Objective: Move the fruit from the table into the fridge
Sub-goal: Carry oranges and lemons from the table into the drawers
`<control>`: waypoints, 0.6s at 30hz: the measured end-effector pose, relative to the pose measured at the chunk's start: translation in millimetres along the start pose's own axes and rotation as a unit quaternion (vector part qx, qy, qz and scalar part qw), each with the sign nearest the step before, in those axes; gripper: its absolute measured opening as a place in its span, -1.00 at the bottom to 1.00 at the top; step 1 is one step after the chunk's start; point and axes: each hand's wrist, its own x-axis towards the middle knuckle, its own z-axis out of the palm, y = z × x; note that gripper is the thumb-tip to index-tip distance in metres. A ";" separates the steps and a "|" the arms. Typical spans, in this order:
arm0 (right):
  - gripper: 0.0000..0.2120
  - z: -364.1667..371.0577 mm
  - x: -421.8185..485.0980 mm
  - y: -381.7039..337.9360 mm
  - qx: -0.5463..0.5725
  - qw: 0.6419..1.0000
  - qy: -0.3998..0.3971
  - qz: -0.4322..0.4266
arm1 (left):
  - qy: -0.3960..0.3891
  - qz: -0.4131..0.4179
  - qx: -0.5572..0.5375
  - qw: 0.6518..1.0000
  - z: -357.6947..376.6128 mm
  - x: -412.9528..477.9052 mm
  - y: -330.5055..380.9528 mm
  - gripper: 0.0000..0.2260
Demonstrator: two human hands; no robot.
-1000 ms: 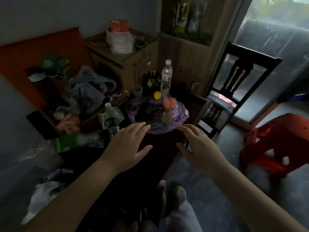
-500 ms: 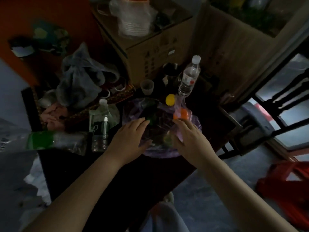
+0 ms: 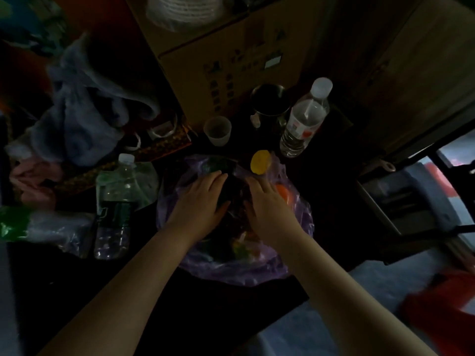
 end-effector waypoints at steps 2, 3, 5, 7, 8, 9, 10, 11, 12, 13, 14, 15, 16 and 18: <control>-0.44 1.1 4.2 12.0 -0.017 1.000 -0.002 -0.003 | -0.002 -0.003 0.001 1.000 4.3 9.5 2.1 -0.46; -0.45 1.7 5.2 17.4 -0.021 1.000 -0.001 -0.002 | 0.000 -0.002 0.003 1.000 6.6 13.9 2.8 -0.46; -0.46 1.0 3.9 26.6 -0.025 1.000 0.006 0.006 | 0.005 0.002 0.002 1.000 9.1 22.0 6.5 -0.47; -0.46 -1.9 0.9 35.2 -0.034 0.999 0.014 0.018 | 0.004 0.010 -0.002 1.000 11.3 29.9 12.1 -0.47; -0.46 -3.4 -1.0 39.8 -0.038 0.999 0.014 0.024 | 0.004 0.016 -0.002 1.000 12.5 33.8 15.1 -0.47; -0.45 -5.0 -3.1 44.4 -0.041 0.999 0.013 0.029 | 0.005 0.023 -0.003 1.000 14.1 38.1 18.0 -0.47; -0.46 -6.5 -5.2 48.9 -0.043 0.998 0.011 0.036 | 0.005 0.028 -0.005 1.000 15.7 42.4 20.9 -0.48; -0.46 -7.9 -7.3 53.1 -0.049 0.998 0.010 0.043 | 0.002 0.030 -0.009 0.999 17.6 46.8 23.5 -0.48; -0.45 -9.3 -9.7 56.6 -0.056 0.997 0.008 0.050 | -0.001 0.031 -0.015 0.999 19.3 50.9 26.1 -0.48; -0.44 -11.1 -12.3 59.3 -0.061 0.997 0.007 0.056 | -0.003 0.032 -0.019 0.999 20.8 55.1 28.9 -0.48; -0.41 -12.6 -14.6 61.9 -0.060 0.996 0.005 0.062 | -0.003 0.035 -0.025 0.999 21.9 59.2 31.9 -0.48; -0.39 -14.2 -16.8 64.0 -0.059 0.996 0.001 0.066 | -0.001 0.039 -0.030 0.999 22.9 63.4 34.8 -0.48; -0.37 -15.0 -18.7 66.1 -0.058 0.996 -0.003 0.069 | 0.002 0.042 -0.035 0.999 23.7 67.4 37.8 -0.48; -0.34 -14.5 -22.3 71.1 -0.050 0.996 -0.005 0.074 | 0.009 0.046 -0.041 0.998 25.6 75.8 43.5 -0.48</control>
